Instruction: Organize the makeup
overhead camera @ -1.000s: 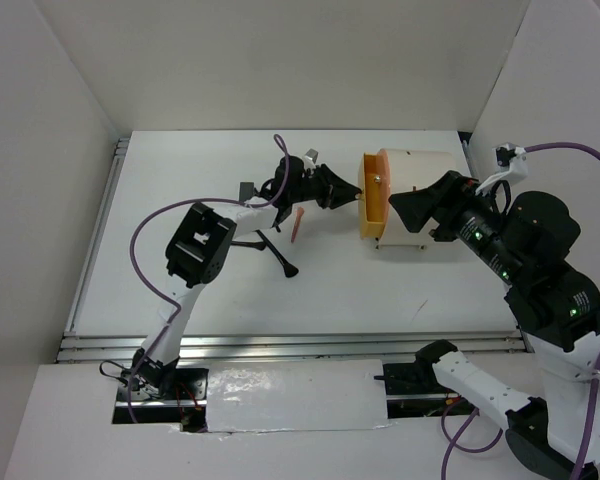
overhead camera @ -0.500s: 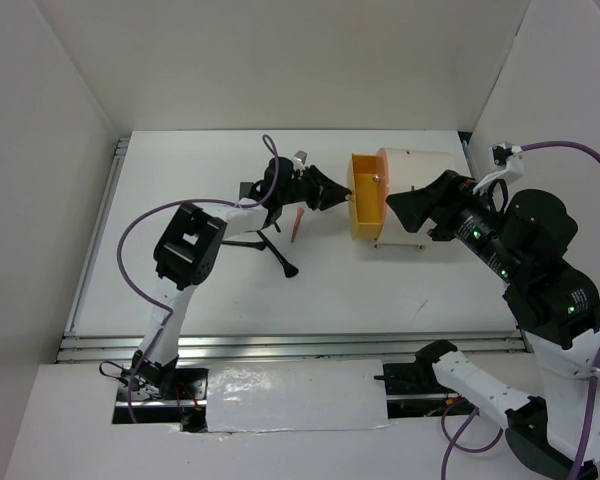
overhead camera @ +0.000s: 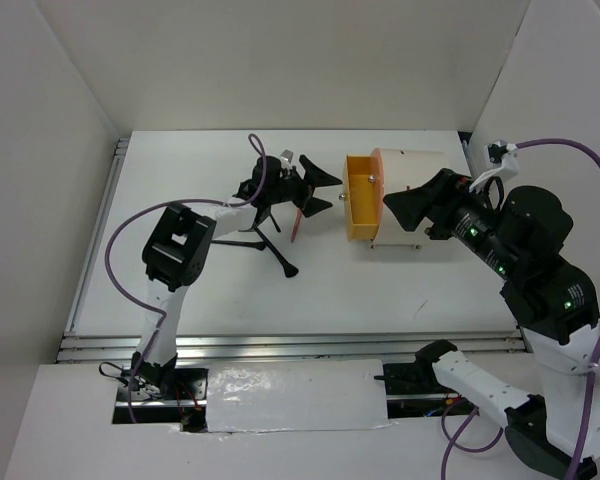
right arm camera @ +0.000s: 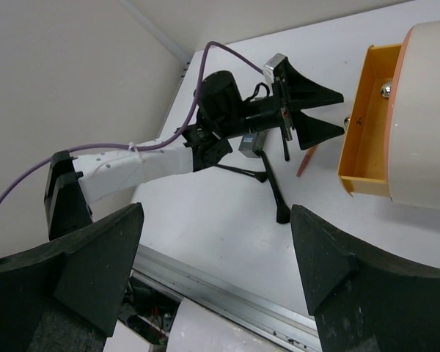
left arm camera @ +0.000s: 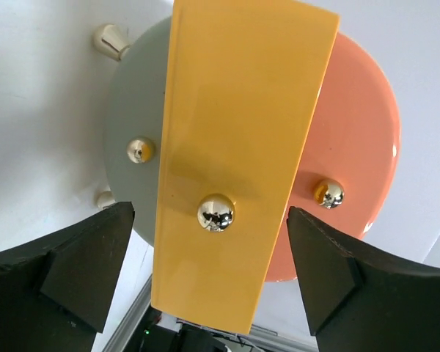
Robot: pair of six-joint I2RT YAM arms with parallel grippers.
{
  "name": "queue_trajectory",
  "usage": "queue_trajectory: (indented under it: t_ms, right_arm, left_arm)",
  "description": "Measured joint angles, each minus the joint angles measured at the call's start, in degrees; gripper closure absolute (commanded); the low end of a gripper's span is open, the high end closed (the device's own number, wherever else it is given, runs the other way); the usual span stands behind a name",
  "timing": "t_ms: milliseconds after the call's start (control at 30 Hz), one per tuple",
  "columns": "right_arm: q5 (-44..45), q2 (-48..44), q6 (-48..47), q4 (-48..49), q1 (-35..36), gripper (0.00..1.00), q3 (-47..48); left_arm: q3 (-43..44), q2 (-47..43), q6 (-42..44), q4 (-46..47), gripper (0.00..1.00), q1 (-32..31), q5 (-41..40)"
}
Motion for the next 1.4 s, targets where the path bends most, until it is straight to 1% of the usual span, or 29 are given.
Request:
queue_trajectory:
  t_ms: [133, 167, 233, 300, 400, 467, 567, 700, 733, 767, 900, 1000, 1067, 1233, 1300, 1333, 1400]
  right_arm:
    - [-0.35, 0.20, 0.00, 0.00, 0.00, 0.11, 0.02]
    - [-0.42, 0.24, 0.00, 0.00, 0.00, 0.11, 0.02]
    - [-0.46, 0.26, 0.00, 0.00, 0.00, 0.11, 0.02]
    - [-0.52, 0.24, 0.00, 0.00, 0.00, 0.11, 0.02]
    - [-0.52, 0.22, 0.00, -0.02, 0.00, 0.11, 0.02]
    - [-0.55, 0.22, -0.02, 0.00, 0.00, 0.11, 0.00]
    - [-0.55, 0.22, -0.02, 0.00, 0.00, 0.11, -0.02]
    - [-0.74, 0.24, -0.04, 0.07, 0.00, 0.10, -0.17]
    - [-0.90, 0.24, -0.04, 0.15, 0.00, 0.07, -0.31]
    - [-1.16, 0.26, -0.04, 0.33, 0.00, 0.00, -0.55]
    - [-2.49, 0.63, -0.04, 0.39, 0.00, 0.00, -1.29]
    - [-3.08, 1.18, -0.04, 0.39, 0.00, 0.00, -1.33]
    - [-3.41, 1.38, -0.04, 0.39, 0.00, 0.00, -1.36]
    - [-3.82, 1.38, -0.04, 0.42, 0.00, 0.00, -1.81]
    - [-3.96, 1.38, -0.04, 0.39, 0.00, 0.00, -1.92]
    - [-4.00, 1.38, -0.04, 0.42, 0.00, 0.00, -1.92]
    - [-4.02, 1.38, -0.04, 0.42, 0.00, 0.00, -1.92]
  left_arm:
    - [-0.70, -1.79, 1.40, -1.90, 0.01, 0.83, -0.61]
    - [-0.76, -2.64, 2.62, -3.30, 0.01, 1.14, -1.03]
    - [-0.04, -4.81, 6.16, -9.31, 0.01, 1.55, -2.97]
    - [3.67, -7.15, 12.20, -20.70, 0.01, 2.01, -7.72]
    - [17.42, -7.74, 21.22, -41.64, 0.00, 2.67, -19.28]
    - [24.59, -8.59, 26.47, -52.09, 0.01, 3.26, -27.82]
    - [27.43, -11.02, 31.91, -62.49, 0.01, 4.24, -37.18]
    - [25.94, -11.28, 38.97, -72.43, 0.01, 5.46, -46.58]
    - [24.79, -10.86, 40.48, -73.94, 0.01, 5.62, -48.19]
    - [23.10, -10.40, 41.92, -75.03, 0.01, 5.73, -49.44]
    - [16.76, -8.46, 46.34, -77.05, 0.01, 5.97, -51.69]
    - [14.56, -7.02, 48.70, -76.98, 0.02, 6.21, -52.26]
    - [14.12, -6.36, 50.01, -76.24, 0.04, 6.25, -52.19]
    - [14.08, -6.14, 52.65, -73.37, 0.05, 6.34, -51.47]
    - [14.53, -5.57, 53.62, -72.57, 0.08, 6.36, -51.12]
    - [14.75, -5.18, 53.86, -72.02, 0.12, 6.47, -50.99]
    - [15.32, -3.96, 54.12, -71.41, 0.15, 6.60, -50.60]
